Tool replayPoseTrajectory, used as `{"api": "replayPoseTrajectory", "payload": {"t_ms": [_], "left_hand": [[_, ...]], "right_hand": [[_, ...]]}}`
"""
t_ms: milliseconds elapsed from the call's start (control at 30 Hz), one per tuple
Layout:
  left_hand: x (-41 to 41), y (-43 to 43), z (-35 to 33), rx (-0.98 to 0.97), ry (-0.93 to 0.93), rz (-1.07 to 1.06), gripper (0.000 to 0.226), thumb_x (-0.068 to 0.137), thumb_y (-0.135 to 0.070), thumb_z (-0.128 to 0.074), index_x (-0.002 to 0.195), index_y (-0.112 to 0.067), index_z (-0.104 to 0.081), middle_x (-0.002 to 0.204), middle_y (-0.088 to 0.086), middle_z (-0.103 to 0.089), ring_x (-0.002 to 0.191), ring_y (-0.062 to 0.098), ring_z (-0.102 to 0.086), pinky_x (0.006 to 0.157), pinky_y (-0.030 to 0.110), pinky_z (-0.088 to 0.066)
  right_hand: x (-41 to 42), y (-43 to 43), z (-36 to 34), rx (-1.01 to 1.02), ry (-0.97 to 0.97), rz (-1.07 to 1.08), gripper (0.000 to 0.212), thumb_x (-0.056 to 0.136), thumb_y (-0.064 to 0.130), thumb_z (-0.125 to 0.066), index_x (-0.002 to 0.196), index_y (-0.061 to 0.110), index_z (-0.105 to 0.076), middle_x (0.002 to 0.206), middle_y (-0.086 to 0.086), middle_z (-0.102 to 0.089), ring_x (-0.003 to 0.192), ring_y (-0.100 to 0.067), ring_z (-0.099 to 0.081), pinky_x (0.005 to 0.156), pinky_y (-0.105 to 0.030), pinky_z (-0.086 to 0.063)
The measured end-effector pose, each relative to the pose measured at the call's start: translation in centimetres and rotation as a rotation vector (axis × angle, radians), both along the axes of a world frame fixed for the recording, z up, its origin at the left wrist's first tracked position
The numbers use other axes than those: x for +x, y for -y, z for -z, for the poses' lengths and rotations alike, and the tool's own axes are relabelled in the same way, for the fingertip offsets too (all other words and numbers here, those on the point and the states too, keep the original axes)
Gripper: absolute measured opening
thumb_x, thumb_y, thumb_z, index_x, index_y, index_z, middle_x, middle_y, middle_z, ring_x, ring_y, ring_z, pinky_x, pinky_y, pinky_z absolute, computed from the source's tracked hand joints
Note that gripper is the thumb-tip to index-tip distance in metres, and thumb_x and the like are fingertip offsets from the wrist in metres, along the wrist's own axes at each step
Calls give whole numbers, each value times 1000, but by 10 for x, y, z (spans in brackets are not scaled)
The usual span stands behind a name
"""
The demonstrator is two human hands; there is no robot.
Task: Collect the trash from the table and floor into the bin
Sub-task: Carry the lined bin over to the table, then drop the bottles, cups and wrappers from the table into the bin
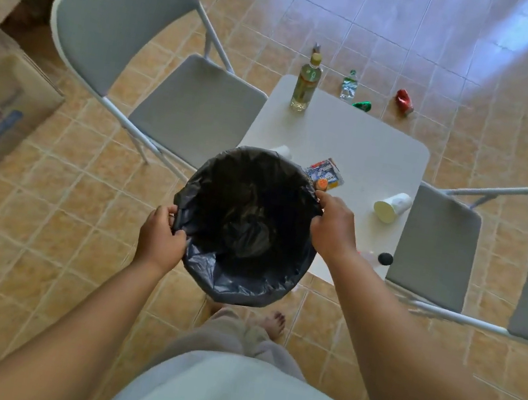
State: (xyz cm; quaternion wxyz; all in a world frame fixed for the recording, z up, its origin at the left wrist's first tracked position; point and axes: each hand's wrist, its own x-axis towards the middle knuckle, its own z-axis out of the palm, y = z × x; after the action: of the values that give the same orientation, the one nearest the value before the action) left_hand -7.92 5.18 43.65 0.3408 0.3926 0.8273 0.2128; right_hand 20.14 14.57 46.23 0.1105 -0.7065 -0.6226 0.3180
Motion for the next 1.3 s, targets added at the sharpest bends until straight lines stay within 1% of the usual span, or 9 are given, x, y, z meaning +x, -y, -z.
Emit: {"api": "replayPoseTrajectory", "payload": {"t_ms": [200, 467, 600, 733, 867, 1033, 1100, 1167, 1300], "left_hand": [[1, -8, 11, 9, 41, -30, 40, 83, -2, -60, 120, -13, -53, 112, 10, -59, 95, 24, -58, 78, 31, -46], [11, -13, 18, 36, -50, -92, 41, 83, -3, -58, 123, -10, -55, 118, 12, -56, 101, 28, -55, 85, 35, -46], [19, -12, 22, 45, -279, -35, 47, 77, -6, -58, 124, -4, -54, 121, 20, -50, 112, 38, -42, 95, 48, -42], [30, -16, 25, 120, -368, 92, 69, 77, -5, -56, 143, -3, -36, 152, 19, -29, 140, 36, -25, 114, 50, -30], [34, -23, 33, 94, -479, 363, 82, 87, -37, -56, 154, -7, -18, 164, 12, -9, 151, 27, -2, 120, 47, -17], [37, -25, 43, 53, -572, 423, 86, 91, -61, -37, 153, -4, -18, 164, 14, -5, 151, 25, 5, 121, 47, -12], [37, -25, 47, 66, -593, 424, 87, 91, -61, -37, 153, -3, -20, 164, 15, -6, 151, 26, 4, 121, 46, -12], [37, -24, 49, 79, -606, 421, 87, 91, -61, -38, 152, -2, -21, 163, 15, -7, 151, 27, 4, 121, 46, -12], [38, -24, 53, 106, -619, 411, 86, 91, -60, -40, 152, -1, -22, 163, 15, -7, 151, 27, 3, 121, 48, -13]], "right_hand": [[-2, -24, 14, 19, -2, -41, 52, 89, -8, -50, 136, 12, -56, 132, -12, -59, 120, -32, -54, 107, -40, -45], [5, -44, 29, 46, -34, -114, 52, 89, -8, -48, 138, 11, -56, 132, -13, -59, 123, -33, -53, 109, -37, -40], [11, -50, 37, 71, -55, -156, 50, 91, -6, -49, 138, 11, -56, 131, -13, -59, 123, -32, -53, 106, -32, -40], [18, -55, 44, 88, -66, -205, 50, 92, -4, -50, 139, 13, -55, 128, -11, -58, 118, -30, -54, 97, -23, -38], [23, -55, 52, 135, -92, -246, 47, 92, 2, -53, 138, 13, -55, 124, -10, -59, 112, -25, -55, 94, -24, -39], [31, -69, 71, 280, -224, -113, 30, 98, 32, -52, 116, 15, -69, 102, 4, -64, 93, -15, -61, 82, -22, -45], [41, -86, 90, 303, -133, -43, 28, 98, 27, -49, 108, 12, -70, 100, -4, -67, 96, -25, -62, 81, -26, -42], [53, -103, 112, 177, 37, -60, 29, 98, 23, -51, 120, 10, -66, 116, -14, -64, 107, -34, -59, 90, -32, -44], [66, -123, 146, -24, 235, -258, 45, 95, 23, -57, 140, 17, -52, 138, -12, -51, 123, -34, -51, 98, -40, -45]]}}
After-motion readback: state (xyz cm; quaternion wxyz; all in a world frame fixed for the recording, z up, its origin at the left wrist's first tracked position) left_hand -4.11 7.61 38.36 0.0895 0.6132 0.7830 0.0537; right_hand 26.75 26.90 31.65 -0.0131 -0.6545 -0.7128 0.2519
